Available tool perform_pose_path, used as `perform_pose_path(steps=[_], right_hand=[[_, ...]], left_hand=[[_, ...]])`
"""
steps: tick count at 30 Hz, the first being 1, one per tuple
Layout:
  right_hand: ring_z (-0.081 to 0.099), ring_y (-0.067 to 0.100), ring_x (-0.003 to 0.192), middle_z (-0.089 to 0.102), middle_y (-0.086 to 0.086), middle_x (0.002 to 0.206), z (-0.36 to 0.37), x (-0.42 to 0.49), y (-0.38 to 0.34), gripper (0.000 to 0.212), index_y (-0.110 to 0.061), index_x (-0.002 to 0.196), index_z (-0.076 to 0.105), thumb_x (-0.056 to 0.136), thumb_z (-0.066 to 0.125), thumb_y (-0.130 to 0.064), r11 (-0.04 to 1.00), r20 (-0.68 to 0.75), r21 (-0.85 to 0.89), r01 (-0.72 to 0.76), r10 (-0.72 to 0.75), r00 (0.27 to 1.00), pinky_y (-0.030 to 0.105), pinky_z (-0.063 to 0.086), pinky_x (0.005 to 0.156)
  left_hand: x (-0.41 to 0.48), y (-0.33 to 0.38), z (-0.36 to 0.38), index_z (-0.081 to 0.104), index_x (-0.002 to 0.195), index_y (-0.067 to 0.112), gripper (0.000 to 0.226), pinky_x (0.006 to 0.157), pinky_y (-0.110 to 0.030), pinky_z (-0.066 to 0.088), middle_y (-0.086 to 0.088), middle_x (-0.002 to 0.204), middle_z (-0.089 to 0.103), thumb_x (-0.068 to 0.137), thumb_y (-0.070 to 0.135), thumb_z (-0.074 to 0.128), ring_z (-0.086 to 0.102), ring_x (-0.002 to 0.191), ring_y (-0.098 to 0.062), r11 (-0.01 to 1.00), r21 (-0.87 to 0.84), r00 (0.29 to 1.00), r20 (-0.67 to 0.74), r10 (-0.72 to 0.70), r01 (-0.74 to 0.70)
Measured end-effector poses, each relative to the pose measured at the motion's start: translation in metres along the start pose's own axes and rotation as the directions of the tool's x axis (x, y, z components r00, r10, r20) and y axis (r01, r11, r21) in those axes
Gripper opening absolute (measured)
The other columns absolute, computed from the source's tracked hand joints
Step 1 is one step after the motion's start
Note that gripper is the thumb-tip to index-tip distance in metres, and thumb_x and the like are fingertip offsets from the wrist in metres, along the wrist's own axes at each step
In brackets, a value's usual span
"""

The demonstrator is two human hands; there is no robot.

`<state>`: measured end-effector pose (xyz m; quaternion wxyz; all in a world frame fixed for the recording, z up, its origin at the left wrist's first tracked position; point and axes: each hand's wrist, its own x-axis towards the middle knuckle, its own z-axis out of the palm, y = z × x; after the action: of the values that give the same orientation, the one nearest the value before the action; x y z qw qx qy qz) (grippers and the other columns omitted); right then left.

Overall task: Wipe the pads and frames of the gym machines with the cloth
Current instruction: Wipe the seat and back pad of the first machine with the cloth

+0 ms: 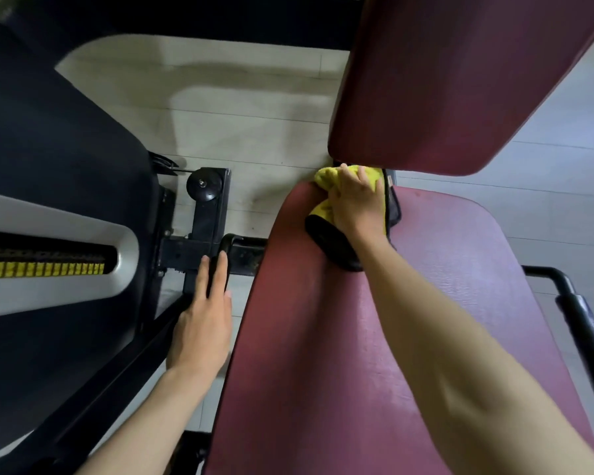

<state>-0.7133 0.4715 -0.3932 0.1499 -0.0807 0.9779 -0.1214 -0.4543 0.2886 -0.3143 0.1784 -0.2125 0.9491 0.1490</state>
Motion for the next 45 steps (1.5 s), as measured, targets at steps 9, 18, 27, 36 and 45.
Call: perform_pose_path(steps=[9,18,27,36,45], right_hand=[[0.042,0.032,0.145,0.058,0.007,0.147,-0.027,-0.132,0.014,0.05,-0.014,0.134,0.06,0.087,0.051,-0.026,0.978,0.002,0.167,0.123,-0.125,0.992,0.054,0.025,0.122],[0.029,0.02,0.155,0.037,-0.014,0.163,-0.049,-0.356,0.037,0.066,-0.029,0.147,0.055,0.081,0.053,-0.03,0.99,-0.001,0.112,0.091,-0.091,0.996,0.053,0.026,0.121],[0.037,0.028,0.15,0.051,0.0,0.155,-0.03,-0.145,0.044,0.054,-0.02,0.14,0.058,0.09,0.045,-0.037,0.998,-0.067,0.069,0.005,-0.001,0.998,0.054,0.024,0.123],[0.056,0.035,0.121,0.065,0.01,0.129,-0.041,-0.028,0.071,0.052,-0.018,0.129,0.067,0.082,0.051,-0.033,0.966,0.049,0.256,0.02,-0.034,0.998,0.044,0.04,0.109],[0.035,0.018,0.152,0.049,-0.015,0.155,-0.058,-0.303,0.099,0.06,-0.029,0.138,0.063,0.079,0.052,-0.024,0.957,-0.064,0.288,0.03,-0.012,0.998,0.046,0.025,0.124]], left_hand=[[0.003,0.011,-0.011,0.013,0.163,0.03,0.06,0.084,-0.053,0.055,-0.007,0.169,0.019,0.108,0.037,0.032,0.056,0.126,-0.041,0.994,-0.061,0.995,0.019,-0.094,0.095],[0.006,0.009,-0.011,0.025,0.161,0.021,0.06,0.117,-0.055,0.033,-0.01,0.169,0.021,0.106,0.04,0.039,0.027,0.151,-0.036,0.997,-0.031,0.998,0.003,-0.069,0.07],[-0.018,0.073,-0.013,0.049,0.15,0.02,0.052,0.121,-0.046,0.03,-0.002,0.159,0.042,0.105,0.041,0.035,0.032,0.149,-0.022,0.973,-0.136,0.977,-0.127,0.17,-0.187],[-0.035,0.126,0.015,0.068,0.124,0.024,0.038,0.081,-0.045,0.05,0.001,0.132,0.062,0.1,0.037,0.042,0.059,0.109,-0.025,0.945,0.087,0.938,-0.122,0.325,-0.316],[-0.035,0.132,0.012,0.064,0.121,0.035,0.032,0.077,-0.042,0.047,0.011,0.131,0.056,0.097,0.041,0.044,0.055,0.108,-0.021,0.966,0.081,0.967,-0.046,0.252,-0.247]])
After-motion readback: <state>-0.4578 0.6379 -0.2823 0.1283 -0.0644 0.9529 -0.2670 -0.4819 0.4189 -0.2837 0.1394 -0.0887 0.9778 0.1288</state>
